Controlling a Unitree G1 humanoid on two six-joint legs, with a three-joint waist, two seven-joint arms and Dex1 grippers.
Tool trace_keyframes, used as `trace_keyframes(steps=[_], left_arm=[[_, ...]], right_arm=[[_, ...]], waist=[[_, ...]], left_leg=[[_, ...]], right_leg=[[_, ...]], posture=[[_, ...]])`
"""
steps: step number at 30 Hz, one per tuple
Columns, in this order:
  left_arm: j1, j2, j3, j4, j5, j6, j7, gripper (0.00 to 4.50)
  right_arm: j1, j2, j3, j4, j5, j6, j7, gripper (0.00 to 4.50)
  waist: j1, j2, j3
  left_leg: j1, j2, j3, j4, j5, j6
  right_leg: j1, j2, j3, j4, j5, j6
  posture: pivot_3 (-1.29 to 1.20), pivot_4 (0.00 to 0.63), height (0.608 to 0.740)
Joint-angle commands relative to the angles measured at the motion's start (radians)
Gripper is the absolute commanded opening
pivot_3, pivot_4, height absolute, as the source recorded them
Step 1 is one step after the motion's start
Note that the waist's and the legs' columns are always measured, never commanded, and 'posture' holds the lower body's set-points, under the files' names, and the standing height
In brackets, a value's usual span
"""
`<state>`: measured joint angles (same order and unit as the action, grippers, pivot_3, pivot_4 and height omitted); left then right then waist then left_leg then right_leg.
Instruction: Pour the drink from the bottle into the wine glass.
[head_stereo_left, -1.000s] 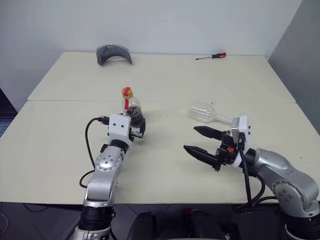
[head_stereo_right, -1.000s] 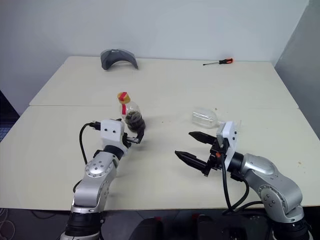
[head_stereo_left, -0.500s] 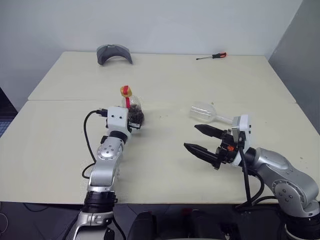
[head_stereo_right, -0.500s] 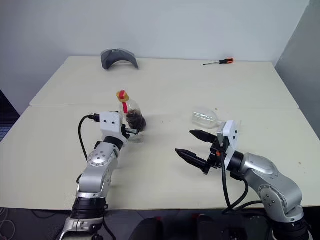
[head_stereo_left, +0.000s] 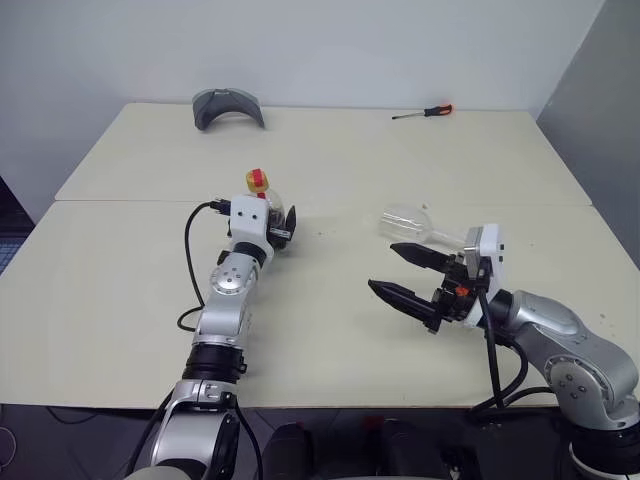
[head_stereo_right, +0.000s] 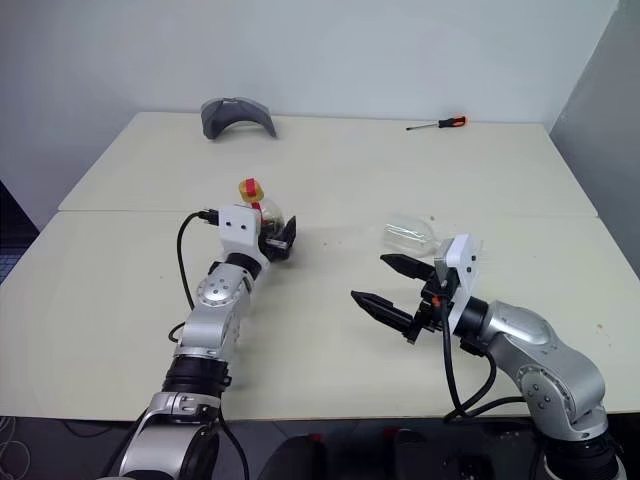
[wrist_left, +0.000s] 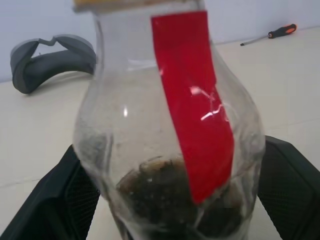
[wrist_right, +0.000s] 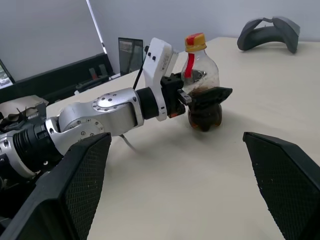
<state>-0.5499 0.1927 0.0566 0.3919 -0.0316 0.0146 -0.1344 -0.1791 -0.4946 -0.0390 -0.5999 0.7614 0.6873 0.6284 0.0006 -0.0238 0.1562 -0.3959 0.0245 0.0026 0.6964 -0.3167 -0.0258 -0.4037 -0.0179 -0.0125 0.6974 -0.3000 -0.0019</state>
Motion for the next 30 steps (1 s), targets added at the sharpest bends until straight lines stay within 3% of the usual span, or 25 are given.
trace_keyframes(steps=[1, 11, 30], left_arm=[[-0.047, -0.012, 0.008, 0.069, -0.003, -0.073, 0.002, 4.48], [-0.095, -0.025, 0.024, 0.158, -0.022, -0.186, -0.008, 4.48], [-0.097, -0.025, 0.027, 0.163, -0.020, -0.169, -0.008, 4.48]], right_arm=[[-0.016, -0.005, -0.026, -0.014, 0.020, -0.014, -0.003, 4.50], [-0.016, -0.003, -0.020, -0.006, 0.014, -0.025, -0.004, 4.50], [-0.052, -0.004, -0.016, -0.001, 0.021, -0.007, -0.026, 4.50]], waist=[[0.000, 0.000, 0.000], [0.000, 0.000, 0.000], [-0.001, 0.000, 0.000]], left_leg=[[0.000, 0.000, 0.000, 0.000, 0.000, 0.000], [0.000, 0.000, 0.000, 0.000, 0.000, 0.000], [0.000, 0.000, 0.000, 0.000, 0.000, -0.001]], right_leg=[[0.000, 0.000, 0.000, 0.000, 0.000, 0.000], [0.000, 0.000, 0.000, 0.000, 0.000, 0.000], [0.000, 0.000, 0.000, 0.000, 0.000, 0.000]], posture=[[0.00, 0.150, 0.740], [0.00, 0.150, 0.740], [0.00, 0.150, 0.740]])
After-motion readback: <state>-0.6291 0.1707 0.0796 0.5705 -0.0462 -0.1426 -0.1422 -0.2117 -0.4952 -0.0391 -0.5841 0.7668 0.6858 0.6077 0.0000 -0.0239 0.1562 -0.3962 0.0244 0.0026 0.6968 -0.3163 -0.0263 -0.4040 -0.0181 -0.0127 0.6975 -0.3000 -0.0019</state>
